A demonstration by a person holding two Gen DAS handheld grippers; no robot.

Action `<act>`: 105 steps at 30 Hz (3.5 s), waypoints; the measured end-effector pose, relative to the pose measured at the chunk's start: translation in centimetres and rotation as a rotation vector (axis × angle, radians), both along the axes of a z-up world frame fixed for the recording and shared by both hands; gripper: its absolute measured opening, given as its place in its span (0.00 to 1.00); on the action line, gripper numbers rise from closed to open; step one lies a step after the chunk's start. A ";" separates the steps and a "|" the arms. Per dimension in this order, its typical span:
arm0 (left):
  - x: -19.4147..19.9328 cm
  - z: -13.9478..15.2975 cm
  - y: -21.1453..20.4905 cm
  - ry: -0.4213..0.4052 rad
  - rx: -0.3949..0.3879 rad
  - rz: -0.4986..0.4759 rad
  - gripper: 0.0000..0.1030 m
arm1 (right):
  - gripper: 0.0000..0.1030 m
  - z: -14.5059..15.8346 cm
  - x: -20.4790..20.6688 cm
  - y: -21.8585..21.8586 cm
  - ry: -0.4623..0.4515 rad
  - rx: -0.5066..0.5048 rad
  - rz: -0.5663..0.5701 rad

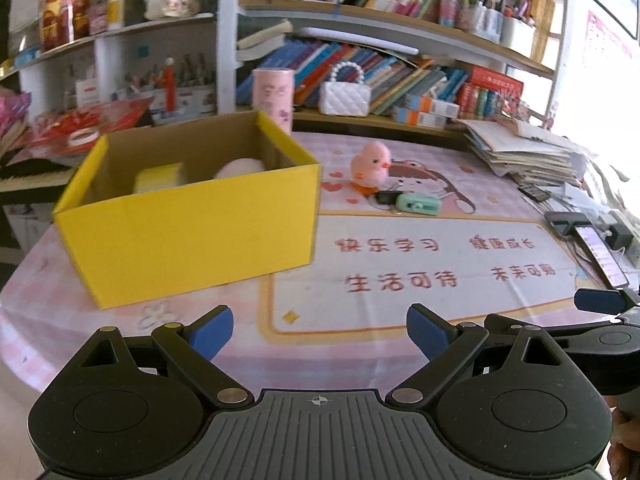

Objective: Organize objects
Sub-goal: 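Grasp the mint-green stapler beside the pink chick with the left tool, then grasp the small white box with the right tool while the left tool holds the stapler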

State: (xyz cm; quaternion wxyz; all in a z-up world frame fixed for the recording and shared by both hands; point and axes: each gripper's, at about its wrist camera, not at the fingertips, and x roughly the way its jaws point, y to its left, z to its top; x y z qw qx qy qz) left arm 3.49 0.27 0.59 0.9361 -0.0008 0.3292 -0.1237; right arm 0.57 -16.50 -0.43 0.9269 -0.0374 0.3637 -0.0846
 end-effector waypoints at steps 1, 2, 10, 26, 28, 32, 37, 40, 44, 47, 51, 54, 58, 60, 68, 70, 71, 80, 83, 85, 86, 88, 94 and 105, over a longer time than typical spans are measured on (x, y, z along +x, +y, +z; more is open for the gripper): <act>0.3 0.0 -0.5 0.002 0.001 -0.004 0.93 | 0.95 0.0 0.3 -0.6 0.003 0.002 -0.009; 0.7 0.0 -0.9 0.004 0.001 -0.007 0.93 | 0.95 -0.1 0.5 -1.1 0.006 0.002 -0.015; 3.4 0.1 -4.7 -0.005 0.002 -0.039 0.93 | 0.95 0.2 3.4 -5.2 0.003 0.017 -0.056; 9.3 -0.6 -11.9 0.007 -0.006 -0.020 0.92 | 0.93 0.9 10.5 -13.0 -0.049 0.071 -0.051; 10.1 -0.8 -12.8 0.007 0.001 -0.017 0.91 | 0.92 0.9 11.4 -13.9 -0.051 0.081 -0.037; 12.1 -1.2 -14.6 0.004 0.025 -0.011 0.91 | 0.88 1.0 13.1 -15.6 -0.066 0.108 -0.016; 15.1 -2.1 -16.8 -0.003 0.053 -0.007 0.91 | 0.86 1.1 14.8 -17.3 -0.089 0.114 0.000; 17.1 -3.1 -18.1 0.013 0.054 -0.013 0.86 | 0.87 1.0 15.5 -18.4 -0.090 0.116 -0.011; 19.3 -4.4 -19.4 0.047 0.059 -0.015 0.78 | 0.87 0.7 16.0 -19.8 -0.091 0.116 -0.031; 20.6 -5.3 -20.2 0.060 0.067 -0.007 0.77 | 0.87 0.4 16.3 -21.0 -0.086 0.114 -0.053; 22.1 -6.4 -21.0 0.079 0.081 0.004 0.77 | 0.86 -0.2 16.5 -22.3 -0.071 0.116 -0.077; 22.8 -6.9 -21.3 0.080 0.089 0.000 0.77 | 0.87 -0.5 16.5 -23.0 -0.059 0.113 -0.087; 23.3 -7.5 -21.9 0.074 0.108 -0.015 0.67 | 0.87 -0.8 16.6 -23.5 -0.044 0.109 -0.095; 23.3 -7.6 -22.0 0.067 0.119 -0.024 0.67 | 0.87 -0.9 16.7 -23.7 -0.042 0.107 -0.095; 20.6 -5.4 -19.8 0.017 0.090 -0.040 0.66 | 0.87 -1.1 18.1 -22.6 -0.043 0.125 -0.025; 19.5 -4.7 -18.3 0.029 0.079 -0.015 0.66 | 0.87 -1.2 19.0 -21.7 -0.042 0.141 0.018; 18.8 -4.4 -17.5 0.044 0.064 0.005 0.66 | 0.87 -1.4 19.6 -21.1 -0.039 0.149 0.052; 13.8 -2.0 -11.8 0.078 0.011 0.136 0.66 | 0.75 -4.7 25.6 -14.2 -0.013 0.137 0.349; 12.7 -1.5 -10.7 0.077 0.009 0.165 0.66 | 0.69 -5.8 27.2 -12.5 0.001 0.125 0.391; 12.2 -1.3 -10.1 0.076 0.003 0.177 0.66 | 0.68 -6.2 27.9 -12.0 0.014 0.133 0.387; 11.9 -1.2 -9.9 0.075 0.001 0.180 0.66 | 0.67 -6.4 28.2 -11.9 0.020 0.143 0.381; 11.6 -1.2 -9.7 0.074 0.001 0.182 0.66 | 0.65 -6.8 28.5 -11.8 0.030 0.157 0.374; 11.0 -1.1 -9.2 0.068 -0.006 0.166 0.66 | 0.28 -6.6 28.3 -11.9 -0.002 0.159 0.392; 9.5 -0.7 -7.7 0.032 -0.067 0.143 0.66 | 0.27 -5.0 22.1 -13.3 0.014 0.173 0.340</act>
